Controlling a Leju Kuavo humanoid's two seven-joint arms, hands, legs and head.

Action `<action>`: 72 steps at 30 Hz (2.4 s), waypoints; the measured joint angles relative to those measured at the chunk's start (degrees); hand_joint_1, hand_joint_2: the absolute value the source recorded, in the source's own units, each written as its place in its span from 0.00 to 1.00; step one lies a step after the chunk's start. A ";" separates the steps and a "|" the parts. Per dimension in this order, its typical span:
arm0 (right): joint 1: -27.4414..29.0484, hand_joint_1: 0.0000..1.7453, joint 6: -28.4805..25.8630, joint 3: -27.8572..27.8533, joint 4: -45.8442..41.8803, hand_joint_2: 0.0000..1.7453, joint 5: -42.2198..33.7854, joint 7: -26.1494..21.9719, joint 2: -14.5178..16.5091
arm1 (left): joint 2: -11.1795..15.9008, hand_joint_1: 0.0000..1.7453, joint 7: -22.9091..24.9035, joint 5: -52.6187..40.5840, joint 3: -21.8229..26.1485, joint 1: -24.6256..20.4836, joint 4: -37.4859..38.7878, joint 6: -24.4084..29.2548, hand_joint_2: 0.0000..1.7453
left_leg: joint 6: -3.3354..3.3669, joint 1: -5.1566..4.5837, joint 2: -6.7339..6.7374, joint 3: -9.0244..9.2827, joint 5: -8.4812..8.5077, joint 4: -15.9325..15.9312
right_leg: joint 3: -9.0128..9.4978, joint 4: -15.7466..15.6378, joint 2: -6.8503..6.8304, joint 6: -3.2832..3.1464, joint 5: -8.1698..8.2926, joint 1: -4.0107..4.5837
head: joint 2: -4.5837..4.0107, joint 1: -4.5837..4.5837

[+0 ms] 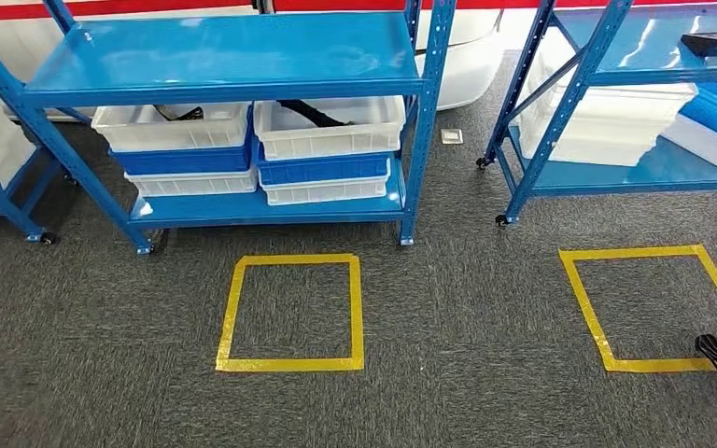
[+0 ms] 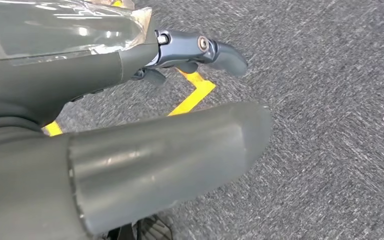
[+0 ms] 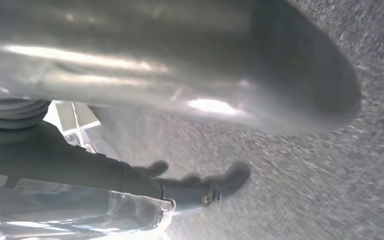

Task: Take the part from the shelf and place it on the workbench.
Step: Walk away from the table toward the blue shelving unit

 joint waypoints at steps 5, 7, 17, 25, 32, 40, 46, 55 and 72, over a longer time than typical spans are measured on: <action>-0.03 0.00 -0.02 -0.03 0.00 0.00 0.24 0.00 0.00 | 0.04 0.00 0.03 0.00 -0.01 -0.17 0.02 -0.01 0.00 | -1.06 0.50 -0.18 -5.80 -3.28 11.25 | 2.67 -0.71 0.62 -2.11 -0.71 -0.44 | 0.00 -0.10; -0.09 0.00 -0.02 -0.03 0.00 0.00 0.54 0.01 0.09 | 0.07 0.00 0.09 0.09 -0.01 -0.12 0.02 0.00 0.00 | -1.37 0.59 -0.30 -10.56 -5.67 16.64 | 3.23 -0.71 0.87 -2.41 -1.38 -0.41 | 0.00 -0.10; -0.24 0.00 0.11 -0.07 -0.01 0.00 1.92 0.31 0.11 | -0.07 0.00 0.13 0.73 0.07 -0.01 0.00 0.02 0.00 | 1.33 0.16 -0.34 -7.39 4.48 1.74 | 7.30 0.06 1.38 0.59 -4.78 0.25 | -0.01 -0.12; -0.10 0.00 -0.10 -1.02 0.00 0.00 1.59 0.06 0.12 | -0.06 0.00 0.02 0.02 0.02 -0.04 -0.01 -0.25 0.00 | 2.52 -0.45 -0.71 -4.36 2.41 1.47 | -3.97 13.45 1.19 0.61 -8.46 0.23 | 0.00 0.09; 0.10 0.00 -0.34 -1.99 0.00 0.00 1.37 -0.08 0.13 | -0.20 0.00 0.01 -0.46 -0.03 -0.14 0.04 -0.40 0.00 | 1.42 -0.93 -0.84 -1.51 0.22 1.46 | -0.69 0.24 0.91 -1.12 -0.13 1.10 | 0.00 -0.21; 0.10 0.00 -0.70 -2.38 0.00 0.00 1.64 0.14 0.25 | 0.25 0.00 0.58 -0.97 -0.13 -0.20 0.11 -0.33 0.00 | -1.04 0.22 -0.68 -11.64 -5.03 16.74 | 3.01 -0.73 1.16 -2.69 -1.30 -0.14 | 0.00 -0.57; 0.16 0.00 -0.70 -2.41 -0.01 0.00 1.84 0.37 0.20 | 0.57 0.00 1.13 -1.09 -0.15 -0.17 0.19 0.08 0.00 | -0.62 0.54 -0.28 -8.53 3.75 2.72 | 5.83 -0.80 1.37 -0.77 -4.03 -0.15 | 0.00 -0.60; -0.19 0.00 -0.79 -2.69 -0.02 0.00 1.75 0.45 0.10 | 0.61 0.00 1.17 -1.09 -0.19 -0.21 0.28 0.20 0.00 | 2.54 0.13 -0.63 -4.89 2.23 1.77 | -4.05 15.83 1.16 0.30 -9.16 -0.23 | 0.00 -0.35; 0.24 0.00 -1.66 -4.75 0.00 0.00 0.69 1.03 0.22 | 0.68 0.00 1.10 -2.60 -1.08 -0.43 0.58 -0.31 0.00 | -1.08 0.24 -0.52 -12.06 -6.76 16.68 | 2.60 0.58 0.97 -2.55 -2.31 -0.35 | 0.00 -0.72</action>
